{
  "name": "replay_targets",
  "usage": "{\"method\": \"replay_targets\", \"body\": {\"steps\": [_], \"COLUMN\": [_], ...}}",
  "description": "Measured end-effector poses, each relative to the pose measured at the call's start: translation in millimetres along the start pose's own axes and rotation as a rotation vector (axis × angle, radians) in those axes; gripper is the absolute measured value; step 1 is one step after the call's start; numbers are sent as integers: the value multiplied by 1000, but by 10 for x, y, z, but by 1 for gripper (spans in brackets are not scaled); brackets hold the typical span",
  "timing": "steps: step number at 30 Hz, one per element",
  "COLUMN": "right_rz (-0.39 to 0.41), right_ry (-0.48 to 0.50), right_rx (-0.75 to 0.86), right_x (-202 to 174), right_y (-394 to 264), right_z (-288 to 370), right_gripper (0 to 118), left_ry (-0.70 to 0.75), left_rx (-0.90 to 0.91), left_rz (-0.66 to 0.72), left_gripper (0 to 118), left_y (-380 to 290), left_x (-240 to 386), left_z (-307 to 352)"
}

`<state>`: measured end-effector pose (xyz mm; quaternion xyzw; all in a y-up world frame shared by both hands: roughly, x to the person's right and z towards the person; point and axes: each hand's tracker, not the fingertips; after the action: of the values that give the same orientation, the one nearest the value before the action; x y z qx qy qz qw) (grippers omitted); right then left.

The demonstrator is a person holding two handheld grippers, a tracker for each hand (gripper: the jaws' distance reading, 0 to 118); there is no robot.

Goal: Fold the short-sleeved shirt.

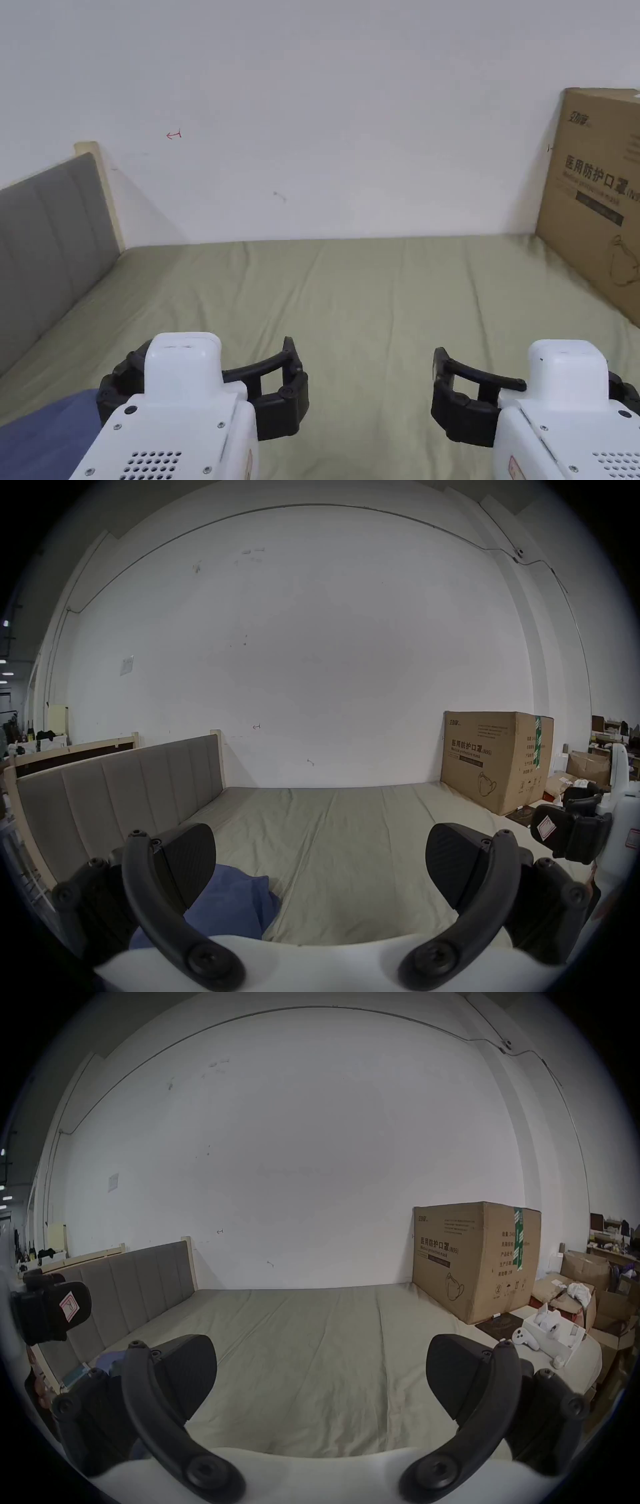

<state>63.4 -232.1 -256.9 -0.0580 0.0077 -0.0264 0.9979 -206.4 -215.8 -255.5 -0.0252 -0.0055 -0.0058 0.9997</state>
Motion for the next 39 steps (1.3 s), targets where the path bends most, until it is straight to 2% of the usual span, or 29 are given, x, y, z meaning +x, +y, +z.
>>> {"method": "replay_targets", "body": {"steps": [2,3,4,5,8,9,13,15,16,18,20,23,25,26,27,29,34,37,39], "right_rz": [-22,-20,22,90,415,521,890,1000,1019,967,797,407,86,-38,-114,-145,62,133,140], "right_ry": [-5,-2,-9,-25,-72,-93,-142,-109,-94,-82,-42,32,73,63,57,12,-62,-55,-83], "right_rx": [8,18,33,47,73,56,-26,-51,-62,-78,-107,-92,-74,-74,-63,-57,48,40,53], "right_x": [-7,-27,-68,-123,-403,-498,-810,-875,-893,-898,-809,-522,-278,-174,-105,-18,-94,-176,-207], "right_y": [50,89,131,162,170,143,-123,-274,-321,-323,-195,13,74,57,44,-29,-46,33,47], "right_z": [0,-4,-15,-27,-70,-84,-165,-206,-220,-238,-238,-247,-211,-188,-99,-59,66,67,74], "right_gripper": [118,118,118,118,118,118,118,118,118,118,118,118,118,118,118,118,118,118,118], "left_ry": [-19,-48,-71,-82,-88,-59,-64,-45,-43,-33,-32,-67,-30,-2,18,41,-85,-75,-32], "left_rx": [13,17,19,27,41,21,-27,-56,-53,-43,-22,-69,-114,-124,-110,-58,-46,-44,-39], "left_rz": [82,187,292,387,706,771,916,922,908,873,778,511,223,66,-56,-150,35,35,36], "left_gripper": [118,118,118,118,118,118,118,118,118,118,118,118,118,118,118,118,118,118,118], "left_y": [30,49,57,44,-104,-161,-444,-513,-523,-487,-348,-24,151,184,166,94,77,114,152], "left_x": [-27,-81,-134,-191,-374,-410,-513,-511,-512,-483,-449,-323,-106,21,137,290,242,202,179], "left_z": [3,2,-5,-15,-39,-38,-79,-102,-112,-109,-135,-216,-234,-206,-177,-103,-5,6,32]}}
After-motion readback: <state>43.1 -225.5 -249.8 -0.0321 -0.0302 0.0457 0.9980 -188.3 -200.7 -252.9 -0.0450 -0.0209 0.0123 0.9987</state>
